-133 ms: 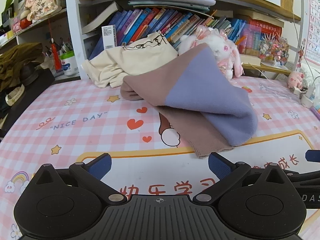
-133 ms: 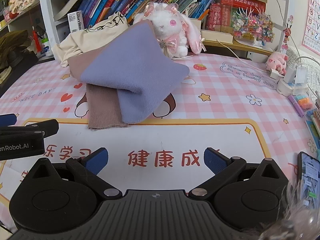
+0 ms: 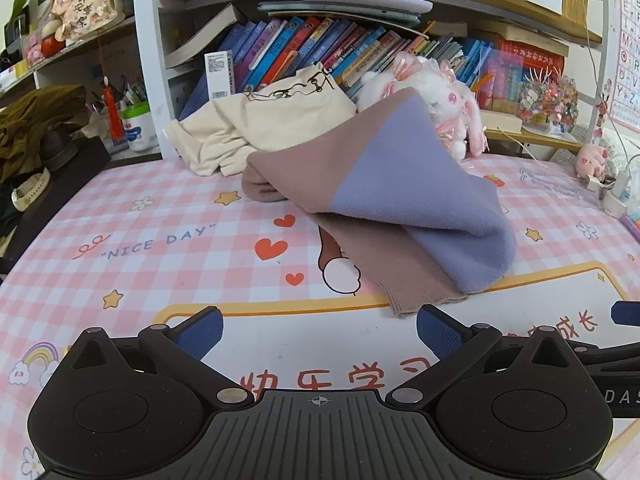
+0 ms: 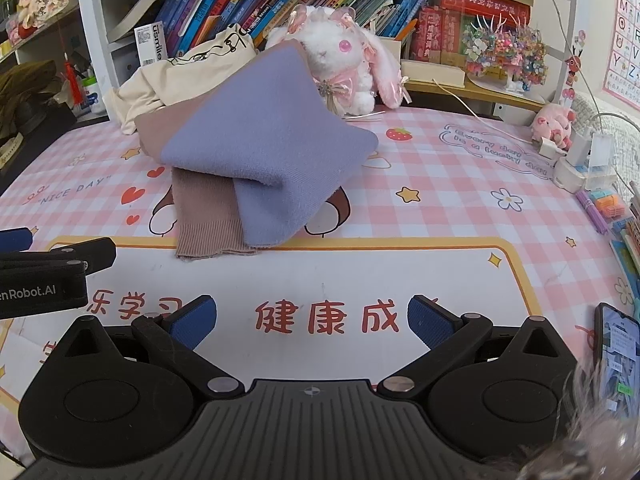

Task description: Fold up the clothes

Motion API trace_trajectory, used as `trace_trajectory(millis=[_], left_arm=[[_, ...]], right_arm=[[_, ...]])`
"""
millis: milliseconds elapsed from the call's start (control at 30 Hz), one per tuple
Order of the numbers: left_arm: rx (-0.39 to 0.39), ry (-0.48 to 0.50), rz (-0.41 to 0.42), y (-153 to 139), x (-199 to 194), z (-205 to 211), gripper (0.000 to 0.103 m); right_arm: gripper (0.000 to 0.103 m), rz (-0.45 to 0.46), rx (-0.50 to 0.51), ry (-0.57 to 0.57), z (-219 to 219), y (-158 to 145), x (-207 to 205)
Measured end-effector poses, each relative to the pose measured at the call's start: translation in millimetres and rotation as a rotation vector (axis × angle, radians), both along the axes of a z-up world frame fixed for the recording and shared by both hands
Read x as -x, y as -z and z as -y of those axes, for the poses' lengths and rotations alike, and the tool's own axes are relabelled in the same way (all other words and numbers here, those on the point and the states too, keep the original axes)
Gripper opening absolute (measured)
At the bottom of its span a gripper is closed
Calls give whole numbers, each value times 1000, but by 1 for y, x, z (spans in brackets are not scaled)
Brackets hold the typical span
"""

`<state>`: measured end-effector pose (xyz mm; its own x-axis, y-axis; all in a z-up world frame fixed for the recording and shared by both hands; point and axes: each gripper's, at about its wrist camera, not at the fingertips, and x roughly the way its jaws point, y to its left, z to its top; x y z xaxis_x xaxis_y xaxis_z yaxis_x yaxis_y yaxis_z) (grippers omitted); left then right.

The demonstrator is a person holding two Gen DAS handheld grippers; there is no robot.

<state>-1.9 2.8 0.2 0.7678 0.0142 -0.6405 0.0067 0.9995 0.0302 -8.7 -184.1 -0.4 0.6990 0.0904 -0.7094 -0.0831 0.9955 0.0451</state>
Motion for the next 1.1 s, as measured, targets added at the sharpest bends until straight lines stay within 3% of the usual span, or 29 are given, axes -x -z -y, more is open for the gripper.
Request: trace_trajectory(millis=[1100], left_arm=[[-1,-12,-9,2,-4,-1,103]], right_arm=[[103,-5,1,2,-1,1,-2]])
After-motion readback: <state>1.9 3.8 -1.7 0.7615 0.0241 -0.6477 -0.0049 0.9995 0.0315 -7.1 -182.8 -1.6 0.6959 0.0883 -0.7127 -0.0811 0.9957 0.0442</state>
